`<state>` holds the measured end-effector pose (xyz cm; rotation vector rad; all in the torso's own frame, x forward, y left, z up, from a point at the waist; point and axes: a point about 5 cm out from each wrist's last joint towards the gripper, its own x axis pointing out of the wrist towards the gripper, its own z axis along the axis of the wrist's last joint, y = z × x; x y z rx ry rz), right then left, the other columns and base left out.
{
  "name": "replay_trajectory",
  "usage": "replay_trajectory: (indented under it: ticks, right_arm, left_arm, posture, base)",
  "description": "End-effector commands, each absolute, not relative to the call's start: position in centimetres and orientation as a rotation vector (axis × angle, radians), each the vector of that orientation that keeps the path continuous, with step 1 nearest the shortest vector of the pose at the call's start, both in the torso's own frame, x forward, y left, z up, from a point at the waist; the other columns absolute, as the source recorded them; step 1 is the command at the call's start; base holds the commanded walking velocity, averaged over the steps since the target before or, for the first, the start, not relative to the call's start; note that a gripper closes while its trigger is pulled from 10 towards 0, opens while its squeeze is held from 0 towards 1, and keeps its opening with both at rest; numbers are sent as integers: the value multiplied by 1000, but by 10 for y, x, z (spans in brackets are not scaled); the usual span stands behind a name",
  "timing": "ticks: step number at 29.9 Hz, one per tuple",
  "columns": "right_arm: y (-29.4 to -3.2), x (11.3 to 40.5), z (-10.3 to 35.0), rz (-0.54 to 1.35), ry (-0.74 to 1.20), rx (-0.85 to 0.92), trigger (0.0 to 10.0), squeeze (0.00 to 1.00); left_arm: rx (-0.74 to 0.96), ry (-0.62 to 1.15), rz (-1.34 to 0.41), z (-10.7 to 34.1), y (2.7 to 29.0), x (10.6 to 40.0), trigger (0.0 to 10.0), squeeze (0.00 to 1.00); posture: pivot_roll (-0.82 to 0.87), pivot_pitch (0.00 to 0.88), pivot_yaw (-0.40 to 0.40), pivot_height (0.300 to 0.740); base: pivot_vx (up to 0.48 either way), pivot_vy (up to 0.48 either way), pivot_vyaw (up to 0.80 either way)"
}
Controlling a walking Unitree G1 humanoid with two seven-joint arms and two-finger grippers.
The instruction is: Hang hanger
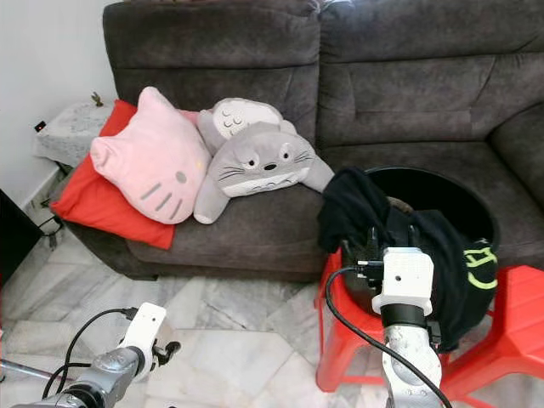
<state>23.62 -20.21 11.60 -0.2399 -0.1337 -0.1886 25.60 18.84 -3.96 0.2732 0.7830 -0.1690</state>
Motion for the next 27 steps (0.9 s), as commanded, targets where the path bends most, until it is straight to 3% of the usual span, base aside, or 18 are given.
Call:
replay_trajectory:
  ticks: [1,27]
  right_arm:
    - [-201,238,115,-192,-121,-236,10000,0]
    - [-201,239,112,-216,-95,-234,10000,0]
  left_arm:
    - [283,785,-168,-38,194,257,10000,0]
    - [259,797,-202,-38,192,257,10000,0]
  posture:
    - [-216,0,120,740]
    - [-213,0,121,740]
  base:
    - [0,0,0]
    - [41,0,0]
